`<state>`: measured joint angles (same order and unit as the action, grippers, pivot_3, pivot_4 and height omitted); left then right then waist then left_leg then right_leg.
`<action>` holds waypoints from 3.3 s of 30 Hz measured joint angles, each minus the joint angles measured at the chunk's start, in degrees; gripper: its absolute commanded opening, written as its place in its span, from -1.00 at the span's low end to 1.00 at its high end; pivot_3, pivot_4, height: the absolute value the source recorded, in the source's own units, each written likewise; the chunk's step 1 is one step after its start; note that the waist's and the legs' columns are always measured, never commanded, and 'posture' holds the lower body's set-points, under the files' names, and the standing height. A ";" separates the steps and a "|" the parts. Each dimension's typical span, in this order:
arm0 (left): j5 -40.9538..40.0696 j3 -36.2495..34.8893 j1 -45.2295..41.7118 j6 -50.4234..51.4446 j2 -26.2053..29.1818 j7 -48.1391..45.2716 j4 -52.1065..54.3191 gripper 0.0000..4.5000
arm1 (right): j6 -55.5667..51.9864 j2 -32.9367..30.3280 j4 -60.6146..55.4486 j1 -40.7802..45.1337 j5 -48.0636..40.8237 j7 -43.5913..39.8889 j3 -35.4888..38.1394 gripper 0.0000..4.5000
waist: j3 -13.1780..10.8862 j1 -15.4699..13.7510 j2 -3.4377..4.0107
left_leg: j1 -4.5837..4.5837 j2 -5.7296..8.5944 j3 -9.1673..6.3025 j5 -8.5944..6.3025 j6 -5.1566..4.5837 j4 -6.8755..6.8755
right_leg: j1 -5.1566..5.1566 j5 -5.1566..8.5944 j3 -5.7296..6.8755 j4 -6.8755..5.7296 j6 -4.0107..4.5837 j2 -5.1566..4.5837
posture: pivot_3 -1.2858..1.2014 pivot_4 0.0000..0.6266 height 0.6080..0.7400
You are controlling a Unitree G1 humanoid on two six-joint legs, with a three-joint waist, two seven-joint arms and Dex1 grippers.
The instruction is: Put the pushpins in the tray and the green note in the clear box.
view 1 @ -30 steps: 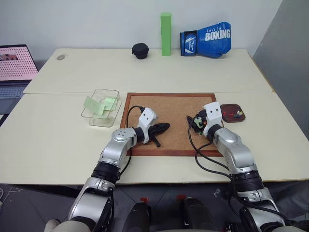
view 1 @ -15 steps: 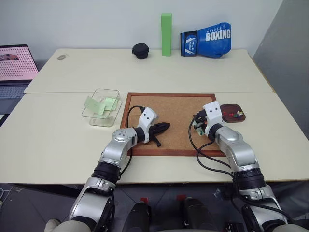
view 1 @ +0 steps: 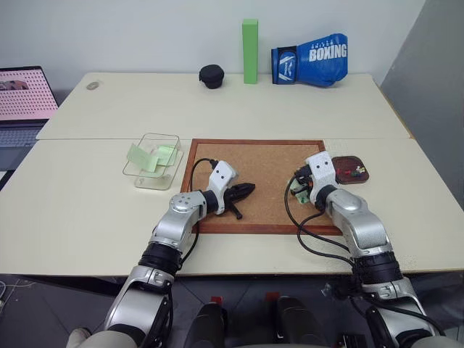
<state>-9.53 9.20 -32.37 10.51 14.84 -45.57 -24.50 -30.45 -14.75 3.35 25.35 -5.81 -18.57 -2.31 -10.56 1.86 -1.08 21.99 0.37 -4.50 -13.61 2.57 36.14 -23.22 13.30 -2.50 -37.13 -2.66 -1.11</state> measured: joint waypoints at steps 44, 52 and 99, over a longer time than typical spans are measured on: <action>1.17 0.33 -0.76 1.97 -0.23 -3.98 -0.03 -1.00 | 0.75 -3.75 5.02 2.45 0.28 13.05 13.01 -0.99 | 0.00 -0.02 0.01 | 0.02 0.02 0.04 0.00 0.00 -0.03 | -0.01 0.00 -0.03 0.05 0.00 -0.02 | 0.03 -0.52 1.00; 1.14 0.34 -0.78 2.70 -0.10 -4.34 0.25 -1.00 | 2.95 -4.53 12.13 6.78 -0.22 13.21 14.77 -0.99 | 0.01 -0.02 0.02 | 0.03 0.03 0.05 0.00 -0.01 -0.03 | -0.01 0.00 -0.04 0.06 0.00 -0.02 | 0.03 -0.52 1.00; 1.62 0.41 -1.45 2.85 -0.72 -5.44 -0.34 -1.00 | 6.03 -11.19 -13.14 -15.04 -8.74 -12.82 4.72 0.89 | 0.02 -0.09 0.03 | 0.04 0.03 0.01 0.02 -0.03 0.03 | 0.03 -0.04 -0.01 0.12 -0.11 -0.02 | 0.03 -0.52 1.00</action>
<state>-7.92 9.61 -33.82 13.36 14.11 -51.01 -24.84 -24.41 -25.94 -9.78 10.31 -14.55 -31.38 2.41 -10.55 1.76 -1.05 22.03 0.40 -4.49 -13.60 2.54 36.17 -23.19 13.26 -2.50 -37.01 -2.77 -1.12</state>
